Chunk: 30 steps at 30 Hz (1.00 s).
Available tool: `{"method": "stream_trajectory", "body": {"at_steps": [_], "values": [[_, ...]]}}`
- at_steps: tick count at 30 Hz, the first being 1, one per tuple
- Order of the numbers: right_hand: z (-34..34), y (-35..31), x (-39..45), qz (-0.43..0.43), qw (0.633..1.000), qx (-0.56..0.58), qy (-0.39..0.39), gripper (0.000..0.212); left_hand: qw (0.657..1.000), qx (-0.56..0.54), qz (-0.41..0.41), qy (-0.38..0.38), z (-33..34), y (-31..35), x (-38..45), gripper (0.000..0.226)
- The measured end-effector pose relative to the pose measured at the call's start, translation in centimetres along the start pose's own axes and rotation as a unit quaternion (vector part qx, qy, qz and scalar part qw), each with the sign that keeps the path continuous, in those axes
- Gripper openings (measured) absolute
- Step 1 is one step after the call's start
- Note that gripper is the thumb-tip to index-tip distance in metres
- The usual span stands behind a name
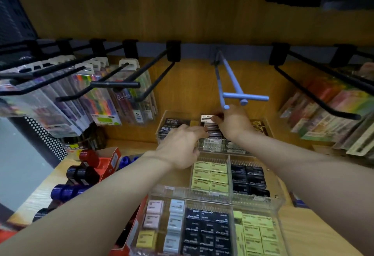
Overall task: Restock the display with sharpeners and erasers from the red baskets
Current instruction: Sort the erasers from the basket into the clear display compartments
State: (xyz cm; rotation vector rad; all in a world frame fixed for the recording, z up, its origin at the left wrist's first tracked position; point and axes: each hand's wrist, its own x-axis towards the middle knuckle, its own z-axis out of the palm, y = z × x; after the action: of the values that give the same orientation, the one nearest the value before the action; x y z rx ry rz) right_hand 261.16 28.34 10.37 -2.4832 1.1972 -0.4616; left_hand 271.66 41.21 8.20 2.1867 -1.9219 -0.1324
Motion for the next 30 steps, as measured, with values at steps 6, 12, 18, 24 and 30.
{"method": "stream_trajectory", "body": {"at_steps": [6, 12, 18, 24, 30], "values": [[-0.9, 1.1, -3.1, -0.137, 0.986, -0.081, -0.053, 0.039, 1.000, 0.010, -0.007, -0.012, 0.0, 0.4, -0.1, 0.055], [-0.2, 1.6, -3.1, -0.137, 0.964, -0.197, -0.113, 0.063, 1.000, 0.019, -0.012, -0.014, 0.1, 0.5, -0.2, 0.056], [-1.8, 2.5, -6.1, -0.150, 0.986, -0.031, -0.068, 0.046, 0.998, 0.040, -0.022, -0.040, -0.3, 1.6, -1.0, 0.067], [-3.0, 7.1, -21.1, -0.157, 0.985, 0.073, 0.028, 0.020, 0.999, -0.013, 0.041, 0.013, 0.4, 5.9, -11.7, 0.032], [1.6, 11.3, -33.9, 0.020, 0.981, 0.034, -0.192, 0.021, 0.982, -0.049, -0.011, -0.180, 6.4, 11.4, -22.6, 0.028]]}}
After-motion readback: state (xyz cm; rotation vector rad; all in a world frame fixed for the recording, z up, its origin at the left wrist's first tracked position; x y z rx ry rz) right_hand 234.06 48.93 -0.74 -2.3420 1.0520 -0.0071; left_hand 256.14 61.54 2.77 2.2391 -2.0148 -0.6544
